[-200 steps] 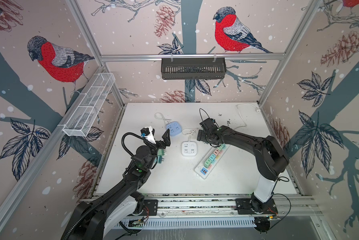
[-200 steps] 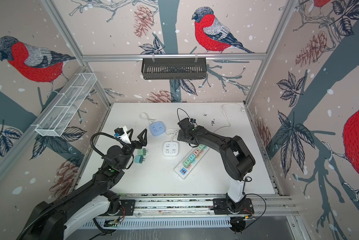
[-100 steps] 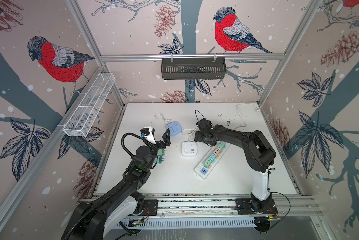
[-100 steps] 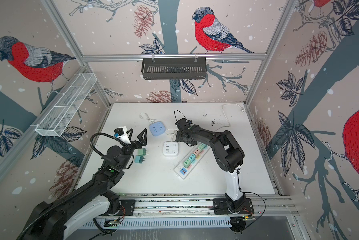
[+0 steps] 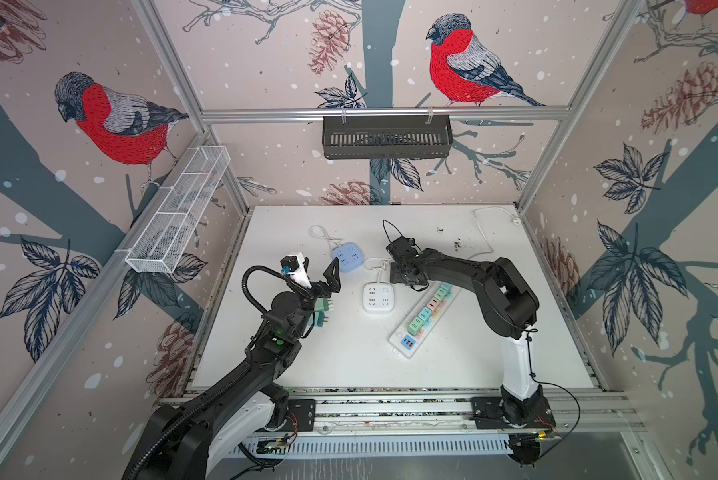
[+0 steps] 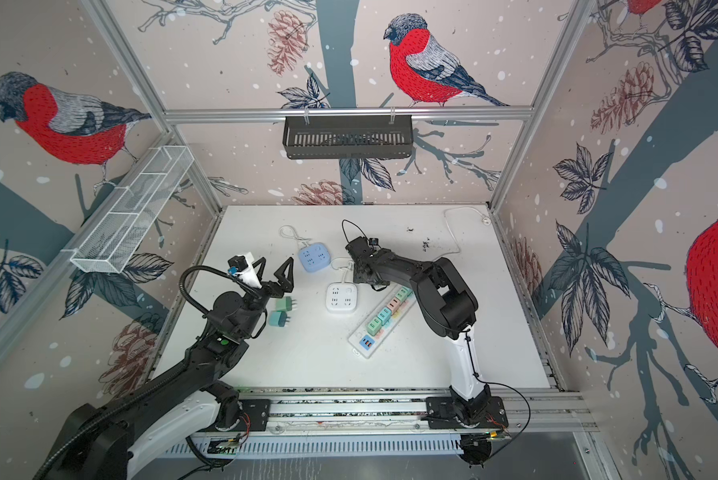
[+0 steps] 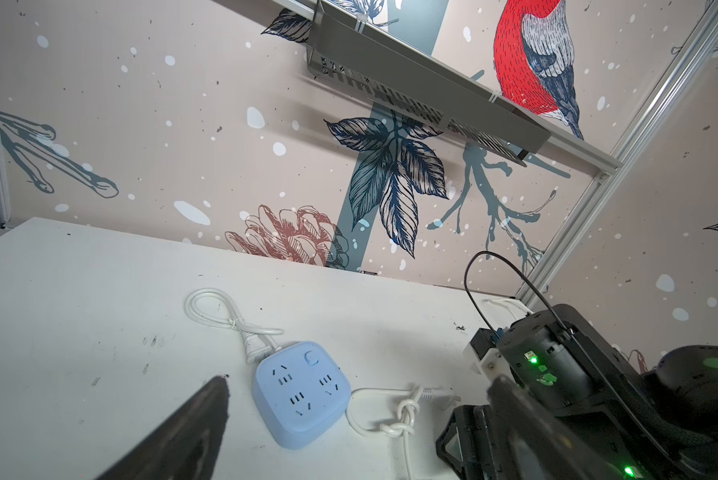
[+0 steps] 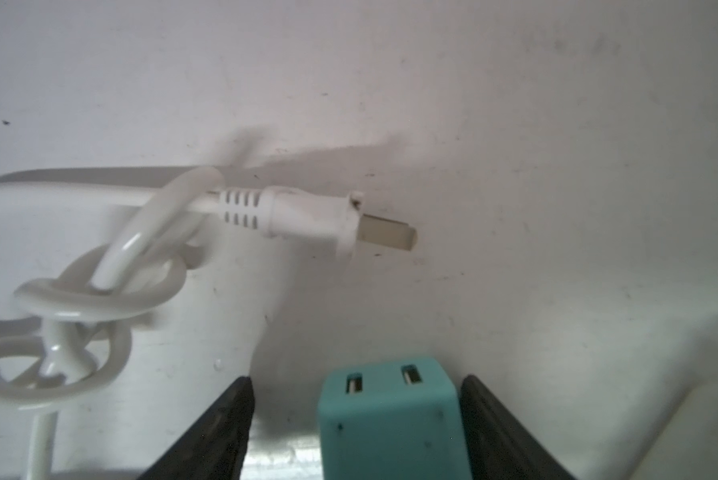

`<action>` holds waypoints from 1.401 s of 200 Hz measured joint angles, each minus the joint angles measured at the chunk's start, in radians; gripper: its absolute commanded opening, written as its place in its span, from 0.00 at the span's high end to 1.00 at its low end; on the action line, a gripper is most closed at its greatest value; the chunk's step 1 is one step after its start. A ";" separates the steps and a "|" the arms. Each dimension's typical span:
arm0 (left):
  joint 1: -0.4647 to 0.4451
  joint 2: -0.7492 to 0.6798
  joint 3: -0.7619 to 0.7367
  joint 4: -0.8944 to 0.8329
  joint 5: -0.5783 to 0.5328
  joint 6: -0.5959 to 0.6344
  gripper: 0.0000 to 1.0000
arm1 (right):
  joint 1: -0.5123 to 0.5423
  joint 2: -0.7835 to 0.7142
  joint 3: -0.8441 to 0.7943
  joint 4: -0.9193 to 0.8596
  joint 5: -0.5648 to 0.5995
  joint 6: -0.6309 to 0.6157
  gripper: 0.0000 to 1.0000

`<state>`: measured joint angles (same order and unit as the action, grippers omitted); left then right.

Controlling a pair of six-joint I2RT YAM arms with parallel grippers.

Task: Insert the plug
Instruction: 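Lower the right gripper onto the teal adapter beside the white hub and close, then lift the teal adapter and carry it toward the left gripper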

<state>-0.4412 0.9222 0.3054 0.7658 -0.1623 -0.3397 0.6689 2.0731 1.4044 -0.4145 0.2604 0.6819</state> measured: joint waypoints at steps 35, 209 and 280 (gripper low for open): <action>0.002 0.005 0.000 0.000 0.000 0.000 0.03 | 0.002 -0.057 -0.074 0.003 -0.034 -0.017 0.22; 0.011 0.021 0.000 0.000 0.003 -0.001 0.03 | 0.019 -0.062 -0.085 0.047 -0.056 -0.060 0.69; 0.014 0.023 0.018 -0.010 0.057 -0.005 0.03 | 0.069 -0.374 -0.326 0.215 -0.056 -0.141 0.96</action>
<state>-0.4274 0.9447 0.3233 0.7555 -0.1051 -0.3443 0.7383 1.6989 1.0782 -0.1993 0.2043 0.5407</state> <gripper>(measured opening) 0.967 0.439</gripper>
